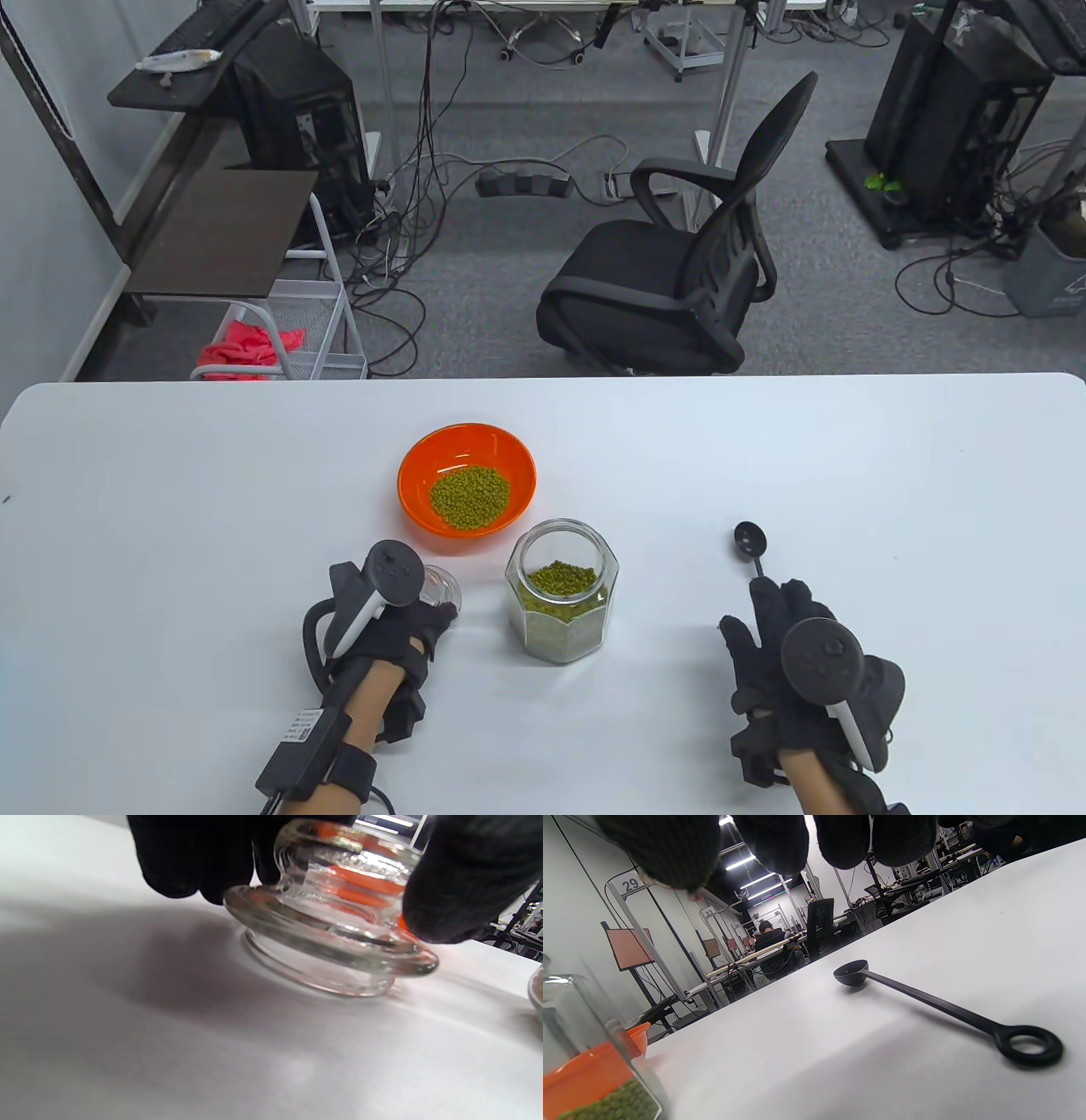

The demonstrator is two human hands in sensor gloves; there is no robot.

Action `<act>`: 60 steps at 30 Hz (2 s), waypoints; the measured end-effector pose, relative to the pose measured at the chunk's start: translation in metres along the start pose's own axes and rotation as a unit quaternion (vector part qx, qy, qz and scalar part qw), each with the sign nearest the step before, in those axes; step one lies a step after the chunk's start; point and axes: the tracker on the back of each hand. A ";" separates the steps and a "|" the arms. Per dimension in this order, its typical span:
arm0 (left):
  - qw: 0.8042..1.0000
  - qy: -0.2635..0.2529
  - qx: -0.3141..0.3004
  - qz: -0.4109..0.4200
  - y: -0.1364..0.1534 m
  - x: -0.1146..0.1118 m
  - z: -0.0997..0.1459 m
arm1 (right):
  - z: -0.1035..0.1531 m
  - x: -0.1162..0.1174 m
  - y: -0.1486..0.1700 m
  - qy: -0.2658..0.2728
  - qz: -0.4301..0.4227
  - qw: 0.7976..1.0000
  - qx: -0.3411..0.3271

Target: Portion mung beans with measuring scoop (Bowl in hand)

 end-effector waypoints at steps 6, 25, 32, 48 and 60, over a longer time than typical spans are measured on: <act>0.999 -0.032 -0.008 0.002 0.003 0.005 0.012 | 0.000 0.000 -0.001 0.002 0.000 1.000 -0.005; 0.983 -0.135 -0.111 0.064 -0.032 0.096 0.062 | 0.002 0.002 -0.002 0.010 0.001 1.000 -0.013; 0.976 -0.133 -0.152 0.080 -0.066 0.110 0.065 | 0.002 0.002 -0.003 0.008 0.005 1.000 -0.012; 0.971 -0.077 -0.214 0.078 -0.147 0.084 0.052 | 0.002 0.002 -0.004 0.007 0.003 1.000 -0.015; 0.974 -0.074 -0.211 0.022 -0.160 0.063 0.048 | 0.001 0.001 -0.003 0.010 -0.003 1.000 -0.013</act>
Point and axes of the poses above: the tracker on the back of each hand, its own y axis roughly to the little-finger side, its own z axis roughly from the fingertips to the wrist, x = y × z, and after that the axes turned 2 degrees about z, right-handed
